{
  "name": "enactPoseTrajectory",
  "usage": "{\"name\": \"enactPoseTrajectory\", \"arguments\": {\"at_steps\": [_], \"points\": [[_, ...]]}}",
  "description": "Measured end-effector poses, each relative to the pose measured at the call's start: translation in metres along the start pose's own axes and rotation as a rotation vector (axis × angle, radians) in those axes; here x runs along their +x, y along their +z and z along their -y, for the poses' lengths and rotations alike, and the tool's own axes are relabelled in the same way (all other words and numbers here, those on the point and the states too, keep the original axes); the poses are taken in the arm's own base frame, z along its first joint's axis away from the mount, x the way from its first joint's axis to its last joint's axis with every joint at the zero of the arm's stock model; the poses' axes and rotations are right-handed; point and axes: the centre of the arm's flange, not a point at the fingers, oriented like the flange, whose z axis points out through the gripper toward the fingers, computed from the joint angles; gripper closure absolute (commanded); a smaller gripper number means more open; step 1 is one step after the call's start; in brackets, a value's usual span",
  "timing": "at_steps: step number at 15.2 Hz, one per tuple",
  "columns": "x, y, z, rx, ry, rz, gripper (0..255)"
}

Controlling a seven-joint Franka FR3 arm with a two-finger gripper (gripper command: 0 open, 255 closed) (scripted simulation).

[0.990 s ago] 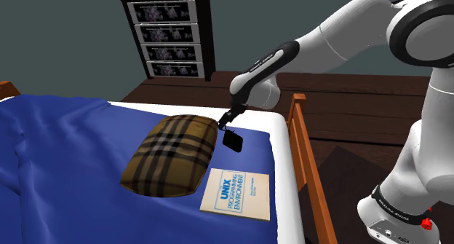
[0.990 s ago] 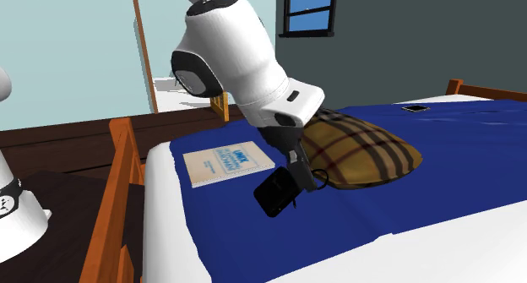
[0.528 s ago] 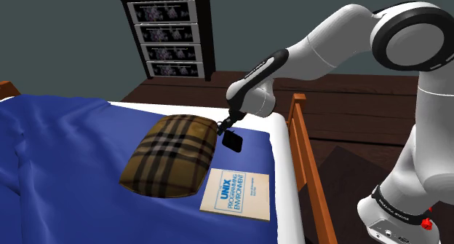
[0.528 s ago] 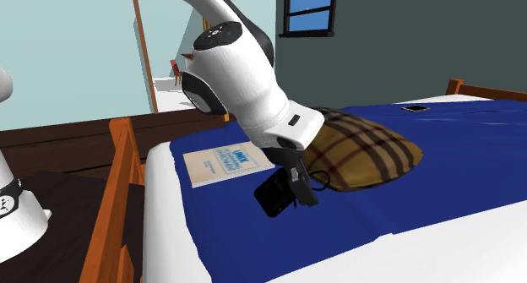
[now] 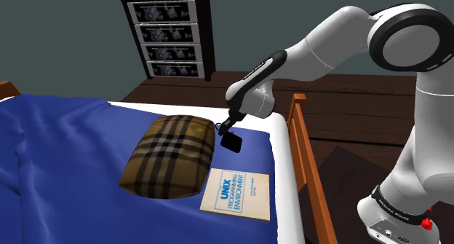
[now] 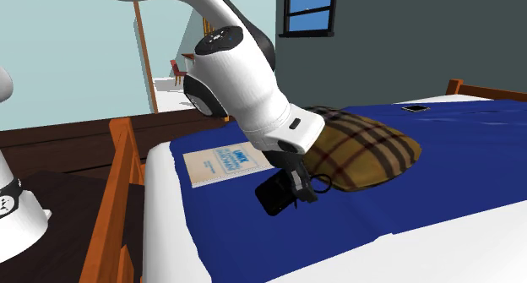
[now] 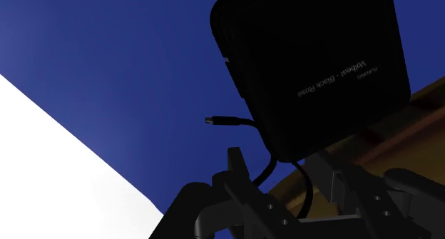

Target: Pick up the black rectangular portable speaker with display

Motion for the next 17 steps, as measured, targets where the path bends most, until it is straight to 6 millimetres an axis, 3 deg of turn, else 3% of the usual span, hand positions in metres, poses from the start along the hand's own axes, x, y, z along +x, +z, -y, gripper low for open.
{"name": "enactPoseTrajectory", "arguments": {"at_steps": [5,17], "points": [[0.003,-0.006,0.002,0.000,0.000,0.001,255],[0.031,-0.059,0.017,0.000,0.000,0.000,255]]}}
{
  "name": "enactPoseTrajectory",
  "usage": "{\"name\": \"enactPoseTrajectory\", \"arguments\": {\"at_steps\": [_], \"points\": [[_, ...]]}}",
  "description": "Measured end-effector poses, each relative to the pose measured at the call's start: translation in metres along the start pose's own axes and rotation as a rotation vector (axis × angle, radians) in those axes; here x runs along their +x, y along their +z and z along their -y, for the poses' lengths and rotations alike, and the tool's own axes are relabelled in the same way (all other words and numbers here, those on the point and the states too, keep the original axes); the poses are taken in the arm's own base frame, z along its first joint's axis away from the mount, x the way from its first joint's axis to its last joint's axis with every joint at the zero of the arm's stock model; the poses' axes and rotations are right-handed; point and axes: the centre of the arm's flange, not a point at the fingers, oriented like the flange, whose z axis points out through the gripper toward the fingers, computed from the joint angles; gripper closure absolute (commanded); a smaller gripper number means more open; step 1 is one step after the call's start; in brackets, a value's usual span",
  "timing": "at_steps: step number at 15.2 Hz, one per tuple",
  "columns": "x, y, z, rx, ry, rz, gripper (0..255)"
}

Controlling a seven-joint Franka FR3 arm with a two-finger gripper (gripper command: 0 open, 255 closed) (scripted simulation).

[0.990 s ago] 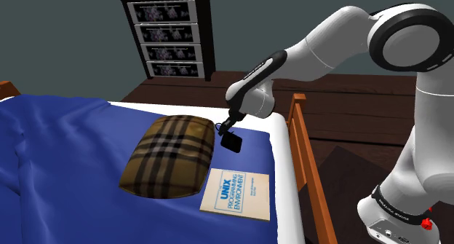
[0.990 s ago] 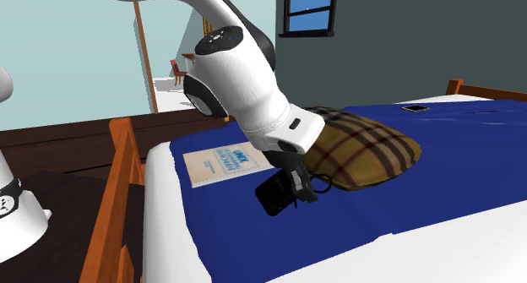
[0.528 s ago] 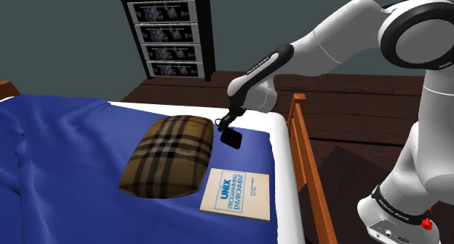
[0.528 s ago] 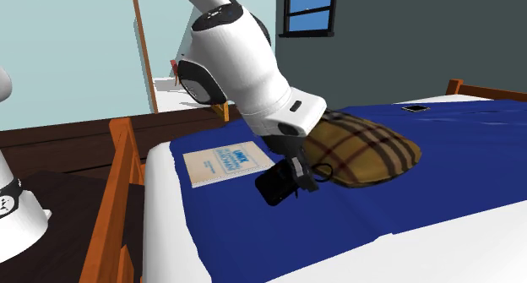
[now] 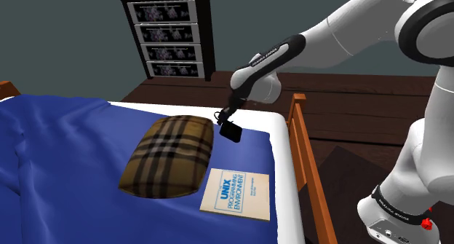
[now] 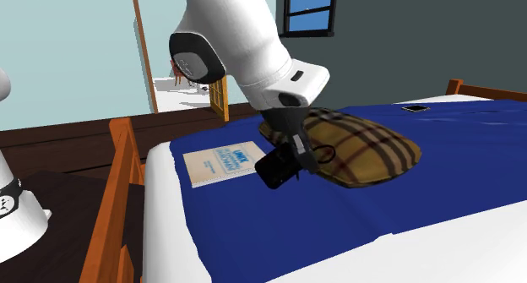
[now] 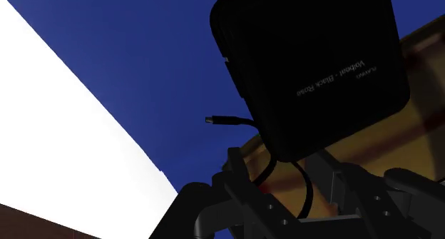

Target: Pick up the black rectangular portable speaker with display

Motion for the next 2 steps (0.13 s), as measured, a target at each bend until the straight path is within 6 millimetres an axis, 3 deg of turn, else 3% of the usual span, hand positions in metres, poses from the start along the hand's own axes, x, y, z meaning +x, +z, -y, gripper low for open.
{"name": "enactPoseTrajectory", "arguments": {"at_steps": [2], "points": [[0.0042,-0.0078,0.0019,0.000,0.000,0.000,255]]}}
